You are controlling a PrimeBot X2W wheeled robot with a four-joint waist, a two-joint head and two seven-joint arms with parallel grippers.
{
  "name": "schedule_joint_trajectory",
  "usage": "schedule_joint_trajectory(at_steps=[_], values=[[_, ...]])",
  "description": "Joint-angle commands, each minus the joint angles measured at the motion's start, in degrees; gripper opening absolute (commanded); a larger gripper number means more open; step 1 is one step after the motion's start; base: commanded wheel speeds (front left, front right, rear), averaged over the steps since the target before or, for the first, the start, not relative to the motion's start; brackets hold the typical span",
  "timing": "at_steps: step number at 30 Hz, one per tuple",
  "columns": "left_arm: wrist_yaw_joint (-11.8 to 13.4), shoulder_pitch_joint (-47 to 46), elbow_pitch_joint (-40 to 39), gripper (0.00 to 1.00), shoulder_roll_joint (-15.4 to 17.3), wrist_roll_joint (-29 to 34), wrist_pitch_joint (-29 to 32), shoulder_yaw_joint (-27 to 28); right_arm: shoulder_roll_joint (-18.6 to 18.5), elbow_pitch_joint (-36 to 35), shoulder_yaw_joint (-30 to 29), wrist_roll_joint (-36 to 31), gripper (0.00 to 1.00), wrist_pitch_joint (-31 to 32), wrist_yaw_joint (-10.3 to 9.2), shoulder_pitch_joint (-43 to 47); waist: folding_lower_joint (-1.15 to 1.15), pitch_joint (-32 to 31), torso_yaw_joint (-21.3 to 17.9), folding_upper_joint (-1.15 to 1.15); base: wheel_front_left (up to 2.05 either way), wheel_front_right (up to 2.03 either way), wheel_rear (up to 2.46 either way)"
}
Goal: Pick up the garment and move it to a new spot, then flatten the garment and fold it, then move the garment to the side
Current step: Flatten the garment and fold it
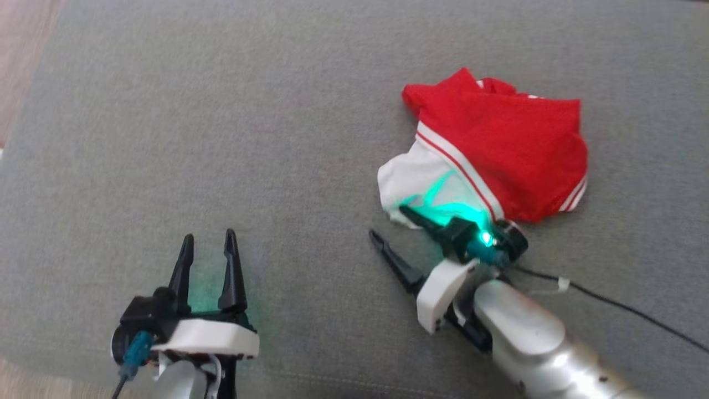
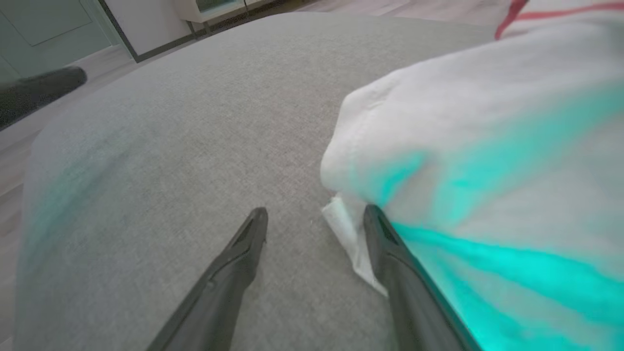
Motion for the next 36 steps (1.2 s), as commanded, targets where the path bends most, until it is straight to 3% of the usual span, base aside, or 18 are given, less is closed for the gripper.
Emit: schedule_joint_trajectory(at_steps=[1, 2, 3, 4, 5, 15, 19, 24, 29, 36], values=[[0.3, -2.0, -1.7, 1.0, 0.3, -0.4, -0.3, 1.2, 0.9, 0.6, 0.5, 0.6, 1.0, 1.3, 0.2, -0.2, 0.0, 1.1, 0.9, 0.0, 0.0, 0.0, 0.0], [0.3, -2.0, -1.7, 1.0, 0.3, -0.4, -0.3, 1.2, 0.9, 0.6, 0.5, 0.6, 1.0, 1.3, 0.2, -0.2, 0.0, 1.1, 0.9, 0.0, 0.0, 0.0, 0.0], [0.4, -2.2, -1.7, 1.0, 0.3, -0.6, -0.3, 1.1, 0.9, 1.1, 0.5, 1.1, 0.47, 1.6, 0.2, -0.2, 0.0, 1.3, 1.0, 0.0, 0.0, 0.0, 0.0], [0.4, -2.3, -1.7, 1.0, 0.3, -0.7, -0.3, 0.9, 0.9, 1.6, 0.8, 1.4, 0.1, 1.9, 0.2, -0.2, 0.0, 1.4, 0.9, 0.0, 0.0, 0.0, 0.0], [0.5, -2.4, -1.7, 1.0, 0.3, -0.7, -0.3, 0.9, 0.9, 2.1, 1.0, 1.6, 0.0, 2.2, 0.2, -0.3, 0.0, 1.4, 0.8, 0.0, 0.0, 0.0, 0.0], [0.1, -2.4, -0.9, 1.0, 0.3, -0.6, -0.3, 1.3, 0.9, 1.1, -1.2, 3.4, 0.0, -0.4, 0.2, -1.9, 0.0, -0.7, -0.9, 0.0, 0.0, 0.0, 0.0], [-0.2, -2.0, -0.7, 1.0, 0.3, -0.6, -0.3, 0.9, 0.9, -5.3, -0.7, 5.2, 0.0, -0.9, 0.2, -4.7, 0.0, -2.7, -0.6, 0.0, 0.0, 0.0, 0.0], [-0.4, -0.7, -0.4, 1.0, 0.3, -1.0, -0.3, -0.1, 0.9, -19.2, -1.7, 6.9, 0.0, -1.0, 0.2, -13.6, 0.0, -5.0, 1.1, 0.0, 0.0, 0.0, 0.0], [-0.8, 0.6, 0.9, 1.0, 0.3, -1.0, -0.3, -1.2, 0.9, -26.1, -7.4, 8.0, 0.0, -1.0, 0.2, -26.1, 0.0, -6.9, 3.6, 0.0, 0.0, 0.0, 0.0], [-0.6, 2.2, 2.0, 1.0, 0.3, -1.3, -0.3, -1.8, 0.9, -24.0, -18.8, 5.5, 0.0, -1.0, 0.2, -38.0, 0.0, -9.2, 6.1, 0.0, 0.0, 0.0, 0.0]])
